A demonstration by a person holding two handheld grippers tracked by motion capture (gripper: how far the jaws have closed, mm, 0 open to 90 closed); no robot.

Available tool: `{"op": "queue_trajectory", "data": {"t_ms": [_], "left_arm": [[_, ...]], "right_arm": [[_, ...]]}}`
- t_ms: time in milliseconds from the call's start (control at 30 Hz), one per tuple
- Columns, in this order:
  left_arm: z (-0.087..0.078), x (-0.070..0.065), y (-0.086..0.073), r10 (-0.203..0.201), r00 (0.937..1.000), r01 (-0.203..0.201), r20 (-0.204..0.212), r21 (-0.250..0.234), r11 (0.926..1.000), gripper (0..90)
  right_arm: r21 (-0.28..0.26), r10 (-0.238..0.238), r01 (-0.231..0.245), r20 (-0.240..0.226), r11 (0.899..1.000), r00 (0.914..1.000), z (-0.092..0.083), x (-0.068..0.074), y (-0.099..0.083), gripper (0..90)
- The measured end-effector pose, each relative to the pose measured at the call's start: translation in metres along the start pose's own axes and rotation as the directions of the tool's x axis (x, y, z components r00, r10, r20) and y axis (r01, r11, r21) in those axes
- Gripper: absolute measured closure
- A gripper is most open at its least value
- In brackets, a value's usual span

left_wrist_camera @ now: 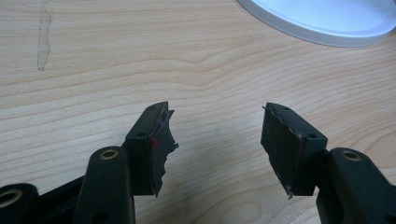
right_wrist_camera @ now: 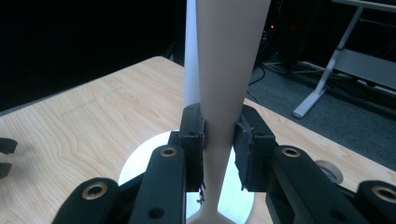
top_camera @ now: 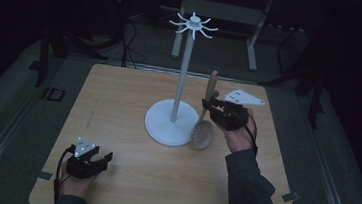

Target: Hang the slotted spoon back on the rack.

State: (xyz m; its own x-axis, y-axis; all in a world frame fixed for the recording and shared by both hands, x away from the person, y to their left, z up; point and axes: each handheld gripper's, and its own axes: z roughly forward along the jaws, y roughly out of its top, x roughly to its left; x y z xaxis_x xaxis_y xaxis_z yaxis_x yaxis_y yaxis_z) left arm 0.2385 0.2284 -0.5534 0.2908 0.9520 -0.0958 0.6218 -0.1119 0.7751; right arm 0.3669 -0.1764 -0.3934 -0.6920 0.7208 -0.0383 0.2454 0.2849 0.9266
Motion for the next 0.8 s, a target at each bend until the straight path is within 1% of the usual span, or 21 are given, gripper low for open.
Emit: {"op": "queue_trajectory", "data": {"t_ms": [400, 800], "left_arm": [[-0.001, 0.001, 0.000, -0.004, 1.0000, 0.004, -0.001, -0.004, 1.0000, 42.7], [-0.001, 0.000, 0.000, -0.005, 1.0000, 0.005, -0.001, -0.005, 1.0000, 42.6]], "right_arm": [[-0.023, 0.003, -0.003, -0.006, 1.000, 1.0000, -0.001, 0.001, 0.009, 74.1], [-0.041, -0.012, 0.012, -0.007, 0.999, 0.9999, -0.005, 0.002, 0.022, 74.1]]}}
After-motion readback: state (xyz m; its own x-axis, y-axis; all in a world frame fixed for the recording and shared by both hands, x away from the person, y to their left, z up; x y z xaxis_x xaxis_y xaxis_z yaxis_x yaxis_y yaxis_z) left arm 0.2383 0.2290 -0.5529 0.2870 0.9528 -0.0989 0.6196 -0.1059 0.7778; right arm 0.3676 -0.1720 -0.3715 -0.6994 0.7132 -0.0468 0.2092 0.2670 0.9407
